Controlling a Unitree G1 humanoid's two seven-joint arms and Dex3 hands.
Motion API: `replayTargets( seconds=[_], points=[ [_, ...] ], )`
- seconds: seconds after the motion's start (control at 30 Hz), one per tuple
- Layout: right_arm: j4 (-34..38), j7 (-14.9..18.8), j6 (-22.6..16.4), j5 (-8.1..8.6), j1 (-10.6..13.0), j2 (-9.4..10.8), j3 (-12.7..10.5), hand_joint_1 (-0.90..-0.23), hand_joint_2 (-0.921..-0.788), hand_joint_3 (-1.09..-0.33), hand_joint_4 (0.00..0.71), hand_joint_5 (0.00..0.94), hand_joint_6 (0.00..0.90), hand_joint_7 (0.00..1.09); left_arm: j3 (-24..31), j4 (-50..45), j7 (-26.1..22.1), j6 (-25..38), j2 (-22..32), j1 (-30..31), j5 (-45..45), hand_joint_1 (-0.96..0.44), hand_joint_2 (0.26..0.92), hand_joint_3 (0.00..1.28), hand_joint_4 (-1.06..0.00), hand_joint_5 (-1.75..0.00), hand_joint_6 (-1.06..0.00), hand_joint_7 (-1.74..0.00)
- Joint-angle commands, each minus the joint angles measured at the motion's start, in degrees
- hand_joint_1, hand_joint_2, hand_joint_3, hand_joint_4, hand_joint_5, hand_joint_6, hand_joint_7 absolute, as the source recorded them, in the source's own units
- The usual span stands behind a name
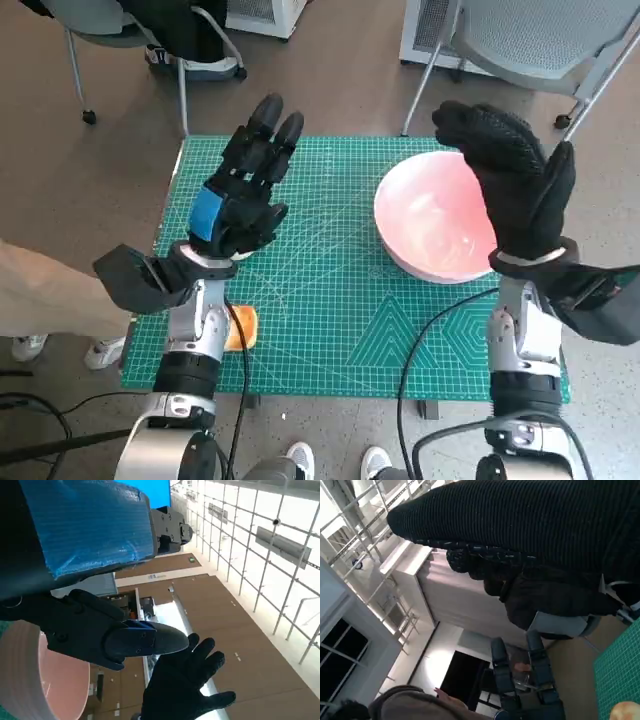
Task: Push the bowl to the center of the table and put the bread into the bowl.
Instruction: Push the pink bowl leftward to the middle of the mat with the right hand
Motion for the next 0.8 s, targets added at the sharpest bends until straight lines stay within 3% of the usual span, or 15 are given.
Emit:
replayTargets(
  seconds=[0.03,0.5,0.8],
  points=[
    [0.27,-0.17,-0.01,-0.38,1.38,0.04,0.09,-0.656,-0.921,-0.7,0.195,0.0,0.068,0.47,-0.28,-1.49,0.23,0.54,0.22,0.55,0.07,-0.61,0.921,0.31,-0.01,0.0,-0.15,-0.02],
    [0.73,0.09,-0.19,-0.05,1.41,-0.37,-0.26,-0.653,-0.921,-0.713,0.193,0.0,0.059,0.47,-0.07,-1.18,-0.27,0.86,-0.14,0.65,-0.38,-0.55,0.921,0.24,0.0,0.0,-0.16,-0.02],
    [5.5,0.14,-1.38,0.2,-1.19,-2.71,-2.6,-0.657,-0.921,-0.71,0.198,0.004,0.067,0.47,0.19,-0.35,-0.62,0.76,-0.18,0.28,-0.6,-0.54,0.921,0.22,0.0,0.0,-0.16,-0.02]
  ],
)
